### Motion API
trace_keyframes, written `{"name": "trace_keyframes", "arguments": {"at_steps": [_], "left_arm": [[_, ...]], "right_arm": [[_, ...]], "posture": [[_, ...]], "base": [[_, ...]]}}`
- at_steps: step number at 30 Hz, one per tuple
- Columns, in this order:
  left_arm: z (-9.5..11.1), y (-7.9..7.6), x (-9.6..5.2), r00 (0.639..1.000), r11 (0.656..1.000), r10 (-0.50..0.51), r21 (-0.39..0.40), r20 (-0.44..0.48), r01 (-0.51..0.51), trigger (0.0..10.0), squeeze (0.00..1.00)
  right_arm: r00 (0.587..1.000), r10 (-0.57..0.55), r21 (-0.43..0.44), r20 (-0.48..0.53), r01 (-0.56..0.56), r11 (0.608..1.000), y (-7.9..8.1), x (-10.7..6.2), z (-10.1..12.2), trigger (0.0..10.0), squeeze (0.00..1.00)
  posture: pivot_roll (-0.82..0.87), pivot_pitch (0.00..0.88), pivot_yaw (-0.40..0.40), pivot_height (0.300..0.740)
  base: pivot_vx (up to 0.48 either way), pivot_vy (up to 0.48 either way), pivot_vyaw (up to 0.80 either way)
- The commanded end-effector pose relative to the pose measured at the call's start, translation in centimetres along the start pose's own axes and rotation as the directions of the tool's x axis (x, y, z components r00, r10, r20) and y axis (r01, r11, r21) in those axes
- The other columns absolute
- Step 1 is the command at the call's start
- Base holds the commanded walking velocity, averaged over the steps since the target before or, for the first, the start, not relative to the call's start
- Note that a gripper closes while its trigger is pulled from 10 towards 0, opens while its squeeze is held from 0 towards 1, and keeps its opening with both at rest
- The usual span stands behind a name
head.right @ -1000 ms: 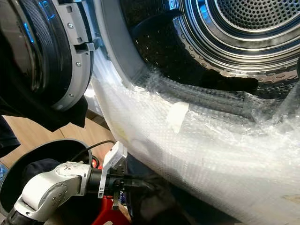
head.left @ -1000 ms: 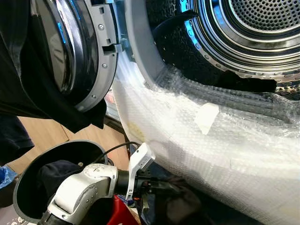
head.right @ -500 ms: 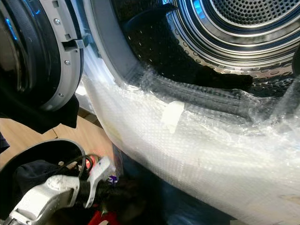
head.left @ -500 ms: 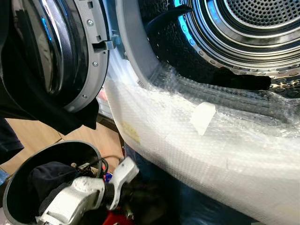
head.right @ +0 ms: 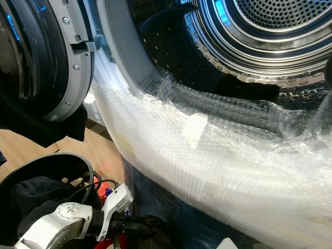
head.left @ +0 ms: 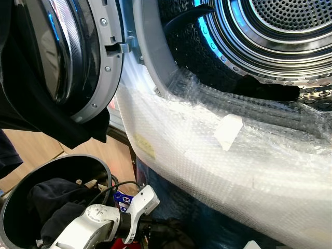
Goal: Clothes washing
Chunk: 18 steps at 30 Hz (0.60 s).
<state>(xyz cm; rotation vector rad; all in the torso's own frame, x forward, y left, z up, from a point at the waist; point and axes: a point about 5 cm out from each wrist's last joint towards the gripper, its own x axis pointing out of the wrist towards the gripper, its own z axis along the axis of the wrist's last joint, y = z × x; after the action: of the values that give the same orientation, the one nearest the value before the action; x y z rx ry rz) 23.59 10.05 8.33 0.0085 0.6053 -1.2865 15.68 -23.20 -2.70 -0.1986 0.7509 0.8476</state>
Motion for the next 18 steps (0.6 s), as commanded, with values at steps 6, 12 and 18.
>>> {"name": "trace_keyframes", "arguments": {"at_steps": [6, 12, 18], "left_arm": [[0.7, -1.0, 1.4, 0.994, 0.992, -0.111, 0.067, -0.011, 0.111, 0.0, 0.00], [1.0, -1.6, 2.9, 0.991, 0.986, -0.134, 0.094, -0.013, 0.134, 0.0, 0.00], [2.5, -0.9, 4.3, 0.997, 0.990, -0.063, 0.126, 0.049, 0.056, 0.0, 0.00]], "right_arm": [[0.977, 0.179, -0.092, 0.116, -0.169, 0.981, 3.1, 1.2, 3.6, 10.0, 1.00], [0.984, 0.137, -0.092, 0.116, -0.127, 0.988, 3.3, 2.2, 4.9, 10.0, 1.00], [0.987, 0.101, -0.062, 0.129, -0.093, 0.994, 2.9, 2.9, 5.8, 10.0, 1.00]], "posture": [[-0.05, 0.000, 0.020, 0.740], [-0.06, 0.000, 0.023, 0.740], [-0.06, 0.000, 0.006, 0.740]], "base": [[0.000, 0.000, 0.00], [0.000, 0.000, 0.00], [0.000, 0.000, 0.00]]}}
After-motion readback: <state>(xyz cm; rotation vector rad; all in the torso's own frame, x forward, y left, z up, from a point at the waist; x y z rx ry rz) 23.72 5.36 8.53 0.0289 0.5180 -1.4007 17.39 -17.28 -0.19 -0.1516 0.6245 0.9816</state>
